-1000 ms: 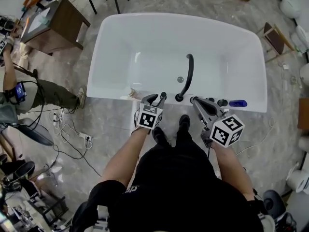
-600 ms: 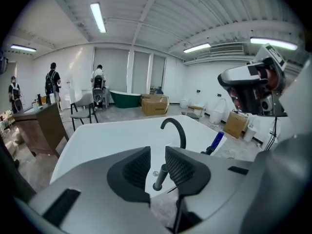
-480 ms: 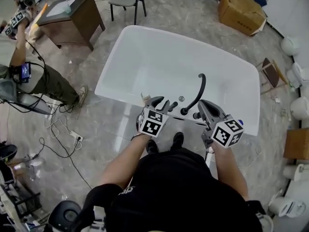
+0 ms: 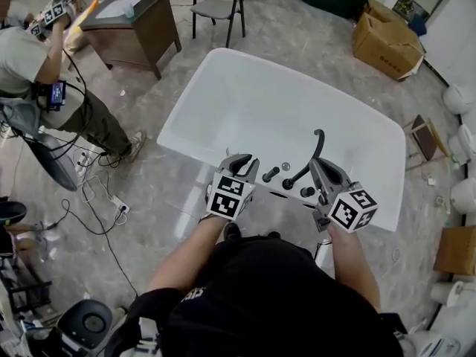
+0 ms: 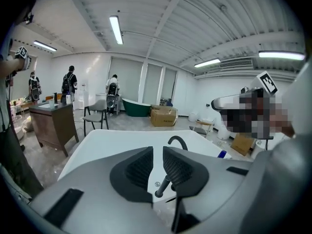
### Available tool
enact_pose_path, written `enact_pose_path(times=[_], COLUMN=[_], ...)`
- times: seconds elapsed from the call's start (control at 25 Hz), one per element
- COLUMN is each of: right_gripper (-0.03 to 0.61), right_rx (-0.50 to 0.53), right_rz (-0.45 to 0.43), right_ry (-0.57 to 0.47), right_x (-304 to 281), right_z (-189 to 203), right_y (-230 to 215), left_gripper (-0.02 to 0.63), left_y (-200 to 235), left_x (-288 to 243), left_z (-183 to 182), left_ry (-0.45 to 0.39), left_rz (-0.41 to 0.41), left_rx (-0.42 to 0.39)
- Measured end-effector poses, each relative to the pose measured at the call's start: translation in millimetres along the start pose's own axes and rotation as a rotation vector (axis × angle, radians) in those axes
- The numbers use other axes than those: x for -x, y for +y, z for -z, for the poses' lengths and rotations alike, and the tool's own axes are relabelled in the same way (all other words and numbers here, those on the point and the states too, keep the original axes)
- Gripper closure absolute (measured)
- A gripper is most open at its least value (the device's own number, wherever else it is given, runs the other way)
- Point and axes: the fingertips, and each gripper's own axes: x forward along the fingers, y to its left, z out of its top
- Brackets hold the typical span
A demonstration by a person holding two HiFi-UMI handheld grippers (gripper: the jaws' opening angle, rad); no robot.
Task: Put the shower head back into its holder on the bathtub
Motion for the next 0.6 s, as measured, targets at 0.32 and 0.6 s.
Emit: enact_pose_path(times=[0.32, 0.6], right_gripper=[0.565, 0.565], right_rx=[0.042, 0.079], right_rz=[-0.044, -0.008], right_ry=[-0.035, -0.128], right_x=[40.9, 76.6], right_z=[-26.0, -52.4], right_y=[-38.6, -79.8], left_gripper=[0.545, 0.549], left_y=[-25.7, -40.6], left_x=[7.4, 6.6], left_z=[-48.1, -78.3], left_ry=[-0.081, -0.109], left_rz=[-0.086, -0.117], left_rx=[0.034, -0.005])
